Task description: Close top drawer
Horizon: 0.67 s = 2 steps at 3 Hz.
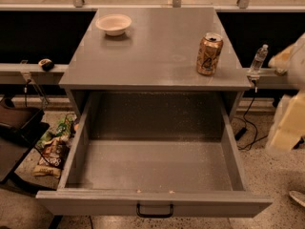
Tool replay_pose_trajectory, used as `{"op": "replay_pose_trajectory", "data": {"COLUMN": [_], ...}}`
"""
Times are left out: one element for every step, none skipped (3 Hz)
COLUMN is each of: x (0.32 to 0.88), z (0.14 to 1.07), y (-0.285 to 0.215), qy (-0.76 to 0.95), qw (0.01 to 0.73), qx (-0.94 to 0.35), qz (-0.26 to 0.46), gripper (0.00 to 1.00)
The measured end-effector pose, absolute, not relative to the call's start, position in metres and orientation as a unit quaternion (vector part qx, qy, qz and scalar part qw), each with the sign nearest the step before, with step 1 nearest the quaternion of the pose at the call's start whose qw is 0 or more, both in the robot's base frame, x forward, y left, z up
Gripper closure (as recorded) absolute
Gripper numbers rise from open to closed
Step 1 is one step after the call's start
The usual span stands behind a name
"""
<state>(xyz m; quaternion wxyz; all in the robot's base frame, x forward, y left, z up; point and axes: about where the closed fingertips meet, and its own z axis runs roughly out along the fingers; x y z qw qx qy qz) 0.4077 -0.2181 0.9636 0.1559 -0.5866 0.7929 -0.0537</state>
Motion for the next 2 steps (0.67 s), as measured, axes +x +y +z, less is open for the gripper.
{"op": "replay_pose_trajectory", "data": {"x": [0.347,0.319], "z": [0.929,0.889], "y": [-0.219,-0.217], "qy": [0.814,0.822], "qw": [0.157,0.16], "qx": [-0.553,-0.538], "qz": [-0.082,-0.101], "gripper": [0.0,0.0]}}
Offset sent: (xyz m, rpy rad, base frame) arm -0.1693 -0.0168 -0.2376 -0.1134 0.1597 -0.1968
